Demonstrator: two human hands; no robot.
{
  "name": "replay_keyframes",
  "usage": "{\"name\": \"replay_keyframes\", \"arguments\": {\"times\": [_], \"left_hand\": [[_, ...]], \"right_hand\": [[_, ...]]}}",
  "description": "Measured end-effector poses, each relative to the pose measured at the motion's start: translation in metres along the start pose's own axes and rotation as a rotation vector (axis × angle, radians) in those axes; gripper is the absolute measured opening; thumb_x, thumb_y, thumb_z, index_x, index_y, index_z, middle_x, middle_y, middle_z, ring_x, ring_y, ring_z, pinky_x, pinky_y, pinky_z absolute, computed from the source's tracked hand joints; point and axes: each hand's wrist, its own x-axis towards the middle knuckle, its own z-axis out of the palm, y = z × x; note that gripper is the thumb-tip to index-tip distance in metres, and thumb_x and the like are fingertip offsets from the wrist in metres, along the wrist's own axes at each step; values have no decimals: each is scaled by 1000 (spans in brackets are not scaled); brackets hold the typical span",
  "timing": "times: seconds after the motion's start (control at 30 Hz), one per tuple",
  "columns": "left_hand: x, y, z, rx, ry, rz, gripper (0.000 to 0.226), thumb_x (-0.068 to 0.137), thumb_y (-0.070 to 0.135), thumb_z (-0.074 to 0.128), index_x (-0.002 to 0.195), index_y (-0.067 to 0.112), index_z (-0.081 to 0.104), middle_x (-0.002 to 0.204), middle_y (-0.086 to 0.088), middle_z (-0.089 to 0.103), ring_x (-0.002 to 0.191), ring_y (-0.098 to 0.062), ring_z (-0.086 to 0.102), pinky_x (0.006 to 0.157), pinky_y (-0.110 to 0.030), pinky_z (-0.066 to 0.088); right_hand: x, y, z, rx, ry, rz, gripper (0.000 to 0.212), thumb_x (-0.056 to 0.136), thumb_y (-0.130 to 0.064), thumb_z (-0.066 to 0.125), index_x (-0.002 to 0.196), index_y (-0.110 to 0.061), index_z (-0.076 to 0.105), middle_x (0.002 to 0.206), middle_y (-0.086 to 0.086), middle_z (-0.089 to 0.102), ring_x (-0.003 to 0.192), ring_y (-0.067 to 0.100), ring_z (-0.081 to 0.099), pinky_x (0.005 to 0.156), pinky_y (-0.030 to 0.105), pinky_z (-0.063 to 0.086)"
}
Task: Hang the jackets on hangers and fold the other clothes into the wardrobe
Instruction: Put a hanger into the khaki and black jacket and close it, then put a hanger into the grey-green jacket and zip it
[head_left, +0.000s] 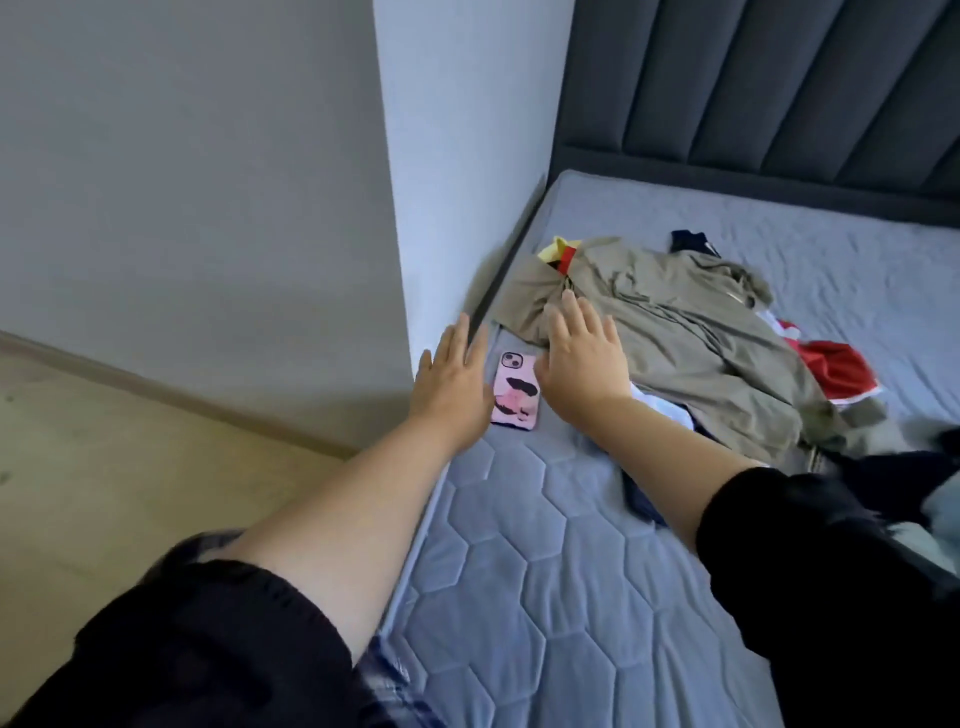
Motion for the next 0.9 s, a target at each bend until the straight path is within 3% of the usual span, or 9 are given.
{"name": "replay_keyframes", "arguments": {"times": [0.2, 0.37, 0.43, 0.53, 0.6, 0.7, 0.73, 0.8, 0.9], "left_hand": [[11, 32, 78, -58, -270, 12, 69, 97, 26, 41, 153, 21, 1, 160, -7, -8, 147, -25, 0, 116, -48, 17], [-2, 26, 145, -42, -521, -44, 75, 97, 40, 45, 152, 31, -4, 160, -5, -14, 147, -28, -7, 114, -58, 17], [-5, 21, 159, -11, -523, -11, 74, 96, 44, 46, 152, 36, -2, 160, -4, -13, 147, -28, -7, 111, -61, 17], [-4, 13, 169, 26, -473, 56, 73, 95, 49, 46, 151, 39, 1, 160, -5, -14, 147, -28, -6, 110, -61, 21], [-6, 7, 175, 55, -417, 89, 72, 94, 53, 45, 151, 40, 2, 160, -5, -10, 147, -28, -3, 111, -58, 24], [-13, 1, 185, 90, -323, 136, 71, 93, 55, 42, 151, 41, 4, 161, -7, -6, 147, -29, 1, 110, -54, 25], [-14, -1, 186, 78, -301, 154, 70, 94, 55, 43, 151, 40, 6, 161, -7, -5, 147, -30, 3, 111, -53, 25], [-13, -7, 187, 45, -284, 189, 69, 94, 52, 44, 152, 38, 9, 161, -9, -1, 147, -31, 6, 111, -51, 27], [-11, -15, 184, 14, -319, 201, 67, 96, 51, 41, 152, 37, 6, 161, -4, -2, 148, -25, 2, 112, -43, 28]], "right_hand": [[-13, 59, 84, 9, -171, 202, 52, 93, -31, 41, 139, -8, 33, 153, 11, 20, 137, 27, 23, 111, 43, 22], [-4, 85, 121, 52, -227, 290, 55, 96, -34, 39, 144, -9, 28, 158, 14, 11, 144, 25, 15, 114, 45, 19], [6, 93, 127, 170, -217, 332, 53, 97, -29, 40, 142, -4, 28, 158, 16, 9, 140, 29, 26, 108, 41, 26], [21, 100, 133, 393, -194, 492, 57, 99, -30, 41, 146, -6, 20, 160, 11, 3, 119, 36, 50, 78, 34, 35], [31, 103, 134, 448, -164, 621, 63, 99, -29, 43, 151, -9, 12, 160, 11, 3, 116, 36, 52, 76, 31, 34], [44, 108, 133, 393, -223, 723, 78, 95, -24, 52, 153, -16, 2, 152, 17, 20, 118, 36, 51, 78, 32, 37], [47, 109, 132, 357, -272, 745, 79, 93, -23, 55, 153, -16, 4, 148, 18, 27, 119, 37, 50, 81, 35, 40], [51, 114, 132, 308, -343, 792, 63, 91, -26, 58, 145, -11, 29, 136, 19, 45, 118, 37, 51, 87, 37, 43], [50, 108, 129, 305, -354, 822, 35, 89, -34, 60, 107, -5, 61, 109, 14, 61, 106, 35, 57, 78, 32, 41]]}}
